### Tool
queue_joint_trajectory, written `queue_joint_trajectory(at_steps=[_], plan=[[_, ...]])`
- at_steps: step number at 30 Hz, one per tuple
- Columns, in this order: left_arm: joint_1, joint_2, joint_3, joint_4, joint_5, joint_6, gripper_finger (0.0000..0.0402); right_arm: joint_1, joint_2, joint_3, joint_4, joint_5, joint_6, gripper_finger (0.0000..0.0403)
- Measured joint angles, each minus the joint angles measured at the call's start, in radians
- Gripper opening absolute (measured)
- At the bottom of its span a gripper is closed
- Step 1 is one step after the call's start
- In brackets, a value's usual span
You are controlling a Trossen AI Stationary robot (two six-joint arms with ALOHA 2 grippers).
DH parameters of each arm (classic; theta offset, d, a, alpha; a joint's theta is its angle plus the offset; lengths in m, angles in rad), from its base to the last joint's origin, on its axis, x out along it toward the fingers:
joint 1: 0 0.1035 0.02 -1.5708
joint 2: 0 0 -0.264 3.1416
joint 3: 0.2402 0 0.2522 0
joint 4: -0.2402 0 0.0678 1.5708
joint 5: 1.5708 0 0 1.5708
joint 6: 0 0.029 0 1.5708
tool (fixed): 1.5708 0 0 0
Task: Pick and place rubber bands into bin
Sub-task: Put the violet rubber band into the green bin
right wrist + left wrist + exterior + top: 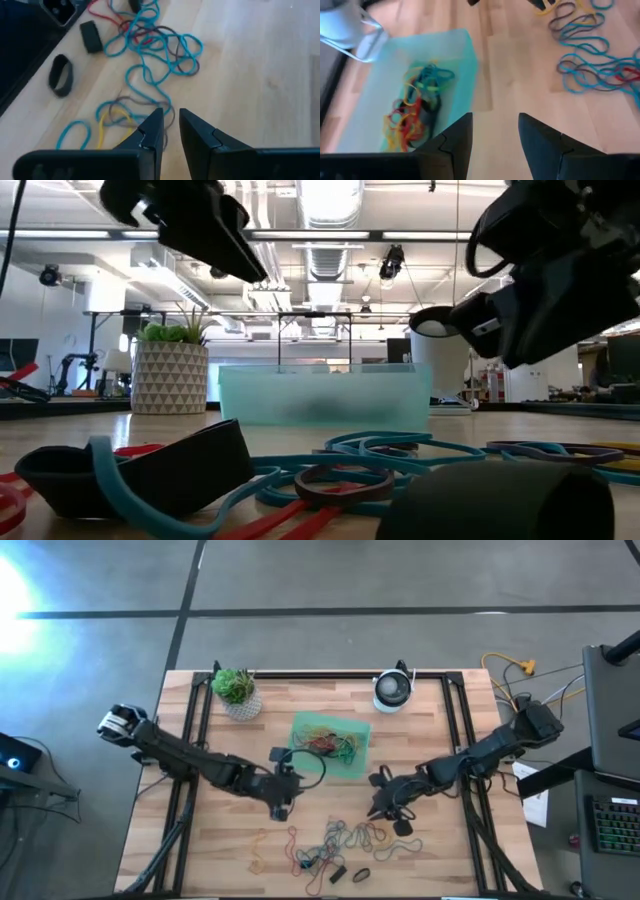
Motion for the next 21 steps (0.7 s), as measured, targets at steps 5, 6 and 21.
queue_joint_trajectory(at_steps=[5,6,21], plan=[[-0.036,0.013,-0.034,0.032,0.018,-0.030,0.0144,0.003,0.109,0.016,0.049,-0.006,0.000,0.0057],[-0.040,0.013,-0.036,0.026,0.018,-0.034,0.0144,0.003,0.127,0.018,0.043,-0.007,0.001,0.0057],[-0.044,0.016,-0.075,0.042,0.015,-0.058,0.0144,0.002,0.242,0.084,0.047,-0.009,0.026,0.0057]])
